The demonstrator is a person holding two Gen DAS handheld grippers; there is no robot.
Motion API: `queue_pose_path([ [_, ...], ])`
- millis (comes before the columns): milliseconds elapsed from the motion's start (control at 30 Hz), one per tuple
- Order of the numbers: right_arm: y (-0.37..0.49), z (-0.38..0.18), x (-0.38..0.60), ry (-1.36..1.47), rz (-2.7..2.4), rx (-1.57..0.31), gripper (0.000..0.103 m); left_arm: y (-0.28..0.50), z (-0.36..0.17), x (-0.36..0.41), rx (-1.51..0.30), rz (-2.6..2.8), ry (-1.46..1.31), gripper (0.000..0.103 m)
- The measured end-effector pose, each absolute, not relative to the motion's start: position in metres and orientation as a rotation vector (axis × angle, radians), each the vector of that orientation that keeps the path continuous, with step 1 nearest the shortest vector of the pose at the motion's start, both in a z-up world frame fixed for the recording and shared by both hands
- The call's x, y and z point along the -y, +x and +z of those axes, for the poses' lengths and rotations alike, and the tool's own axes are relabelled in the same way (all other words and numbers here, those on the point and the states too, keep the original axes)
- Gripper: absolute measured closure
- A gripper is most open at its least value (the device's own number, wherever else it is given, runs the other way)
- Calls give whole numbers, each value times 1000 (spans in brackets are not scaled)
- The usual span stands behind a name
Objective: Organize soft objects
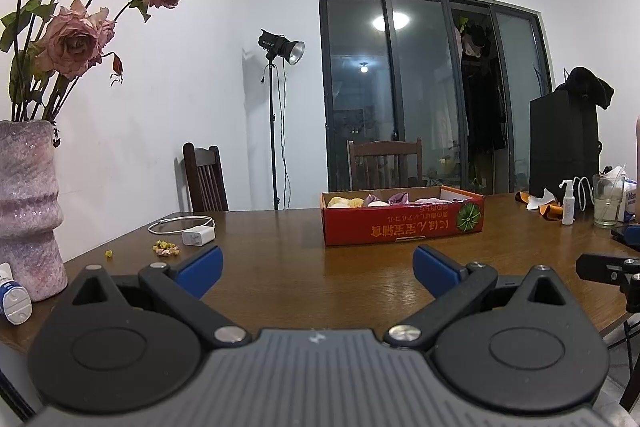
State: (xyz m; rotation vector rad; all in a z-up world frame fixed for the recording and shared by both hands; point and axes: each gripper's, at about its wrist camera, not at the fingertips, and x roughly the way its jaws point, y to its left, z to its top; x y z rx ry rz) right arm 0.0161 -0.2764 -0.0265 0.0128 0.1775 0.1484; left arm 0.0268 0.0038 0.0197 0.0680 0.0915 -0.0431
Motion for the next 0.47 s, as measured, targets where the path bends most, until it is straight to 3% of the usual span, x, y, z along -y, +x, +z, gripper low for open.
queue_pose_path([
  [467,13,-28,277,29,147,-158,0,25,19,-2,-102,-64,64,0],
])
